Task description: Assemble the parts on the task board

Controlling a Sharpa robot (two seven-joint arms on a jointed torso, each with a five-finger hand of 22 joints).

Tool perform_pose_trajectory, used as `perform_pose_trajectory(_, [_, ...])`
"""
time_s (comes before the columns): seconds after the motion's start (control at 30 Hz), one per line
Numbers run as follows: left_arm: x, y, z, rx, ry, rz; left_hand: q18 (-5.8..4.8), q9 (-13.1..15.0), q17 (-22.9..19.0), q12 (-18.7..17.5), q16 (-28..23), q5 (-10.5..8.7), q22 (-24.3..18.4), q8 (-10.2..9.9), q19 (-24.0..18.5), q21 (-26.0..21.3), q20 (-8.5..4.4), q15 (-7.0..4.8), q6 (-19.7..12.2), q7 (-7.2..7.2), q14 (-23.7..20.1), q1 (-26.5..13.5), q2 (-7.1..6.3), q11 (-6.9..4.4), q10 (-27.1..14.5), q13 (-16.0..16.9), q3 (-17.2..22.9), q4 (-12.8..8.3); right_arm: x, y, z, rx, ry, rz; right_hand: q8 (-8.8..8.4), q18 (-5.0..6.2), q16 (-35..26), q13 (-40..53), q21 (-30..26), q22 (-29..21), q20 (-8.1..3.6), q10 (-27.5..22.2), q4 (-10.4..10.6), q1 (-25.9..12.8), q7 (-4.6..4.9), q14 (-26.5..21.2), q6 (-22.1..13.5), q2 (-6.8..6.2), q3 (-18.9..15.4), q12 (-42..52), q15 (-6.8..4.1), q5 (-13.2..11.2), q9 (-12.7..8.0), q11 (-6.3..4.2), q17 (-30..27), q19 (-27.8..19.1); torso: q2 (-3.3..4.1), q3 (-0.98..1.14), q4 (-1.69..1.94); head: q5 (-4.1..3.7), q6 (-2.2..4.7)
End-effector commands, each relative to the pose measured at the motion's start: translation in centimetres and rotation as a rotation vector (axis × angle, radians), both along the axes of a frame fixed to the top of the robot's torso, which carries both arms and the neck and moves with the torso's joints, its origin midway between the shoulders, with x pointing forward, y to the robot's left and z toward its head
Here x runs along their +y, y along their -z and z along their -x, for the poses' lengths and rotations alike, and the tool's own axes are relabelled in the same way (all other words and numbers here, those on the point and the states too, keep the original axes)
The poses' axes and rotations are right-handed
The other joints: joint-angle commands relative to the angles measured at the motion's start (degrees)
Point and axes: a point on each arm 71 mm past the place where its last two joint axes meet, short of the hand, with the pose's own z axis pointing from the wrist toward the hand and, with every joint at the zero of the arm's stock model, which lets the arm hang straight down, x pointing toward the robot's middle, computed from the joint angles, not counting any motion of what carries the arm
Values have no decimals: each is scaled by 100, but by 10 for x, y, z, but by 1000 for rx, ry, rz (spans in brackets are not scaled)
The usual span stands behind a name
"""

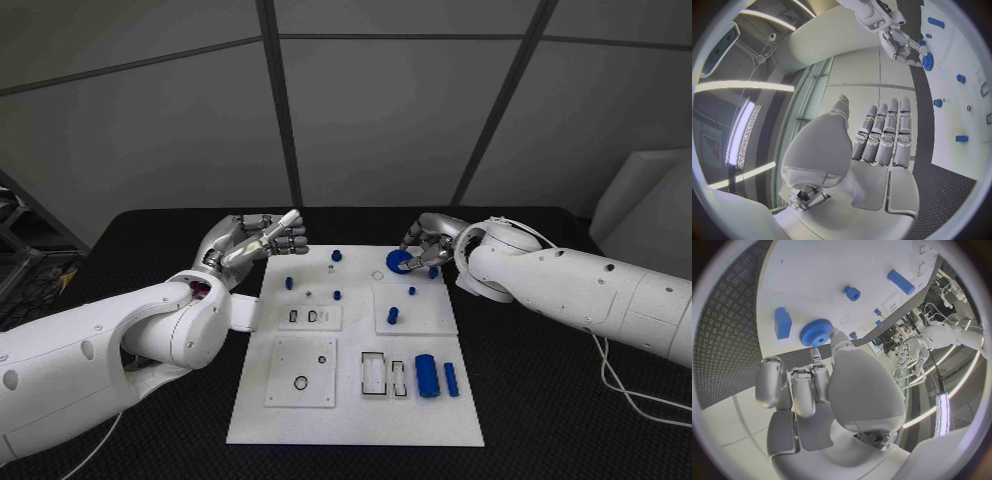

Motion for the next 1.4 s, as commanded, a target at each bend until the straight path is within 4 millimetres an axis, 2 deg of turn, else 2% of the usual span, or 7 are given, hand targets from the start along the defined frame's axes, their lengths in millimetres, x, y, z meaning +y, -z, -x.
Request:
perform_pose_trajectory(0.03, [-1,-1,0,-9,14,1,-111,-3,12,-22,-35,-25,-9,-27,12,-2,13,32,6,36,-4,-26,32,12,-4,-2,-34,9,-1,-1,-1,-2,21,29,35,-117,32,542,22,8,15,84,24,2,1,485,-19,49,17,32,42,37,-1,11,964,43,-2,5,-9,3,-10])
perform_pose_trajectory(0.23, [-2,-1,0,-6,18,2,-111,-2,14,-22,-37,-25,-10,-27,12,-2,13,32,10,33,-2,-26,36,10,-1,-1,-34,9,1,0,-3,-3,23,37,47,-122,38,588,32,31,17,106,24,4,2,488,-17,69,19,67,44,50,-1,13,980,56,-2,6,-9,-22,-37])
perform_pose_trajectory(0.77, [-2,-1,-1,-3,20,2,-111,-2,14,-23,-39,-25,-10,-27,11,-2,13,31,11,33,-2,-26,38,10,0,0,-35,9,9,4,-5,28,9,65,92,-130,49,686,54,76,21,151,0,32,0,494,16,134,36,140,47,43,5,14,1009,80,-2,7,-10,-2,-62])
perform_pose_trajectory(0.97, [-1,-1,-1,-3,20,2,-111,-2,14,-23,-39,-25,-10,-27,11,-2,13,31,11,33,-2,-26,38,10,0,0,-35,9,9,5,-6,23,12,92,175,-141,61,793,85,140,17,206,-54,88,-16,500,126,240,80,220,39,34,17,1,1042,116,-2,8,-9,-4,-77])
perform_pose_trajectory(1.07, [-1,-1,-1,-2,20,1,-111,-2,14,-23,-39,-25,-10,-27,11,-2,13,31,11,33,-2,-26,38,10,0,0,-35,9,10,5,-7,16,13,107,213,-148,64,825,104,179,9,219,-100,138,-29,501,194,311,149,240,29,-151,16,-10,1051,139,0,7,-11,-5,-79])
perform_pose_trajectory(1.2, [-1,0,-1,-2,20,1,-111,-2,14,-23,-39,-25,-10,-27,11,-2,13,31,11,33,-2,-26,38,10,0,0,-35,9,11,4,-7,0,10,134,248,-159,67,891,128,234,1,255,-136,171,-44,503,284,371,234,285,19,-201,14,-25,1058,171,-2,11,-7,-9,-86])
perform_pose_trajectory(1.4, [-1,0,-1,0,19,0,-110,-1,16,-25,-43,-25,-11,-30,10,-3,14,31,12,33,-1,-28,42,9,1,0,-37,11,16,-1,-7,-74,5,155,335,-174,75,1025,167,320,-38,338,-191,210,-135,507,577,432,383,383,-37,-221,29,-98,1081,223,-4,11,-10,-5,-90])
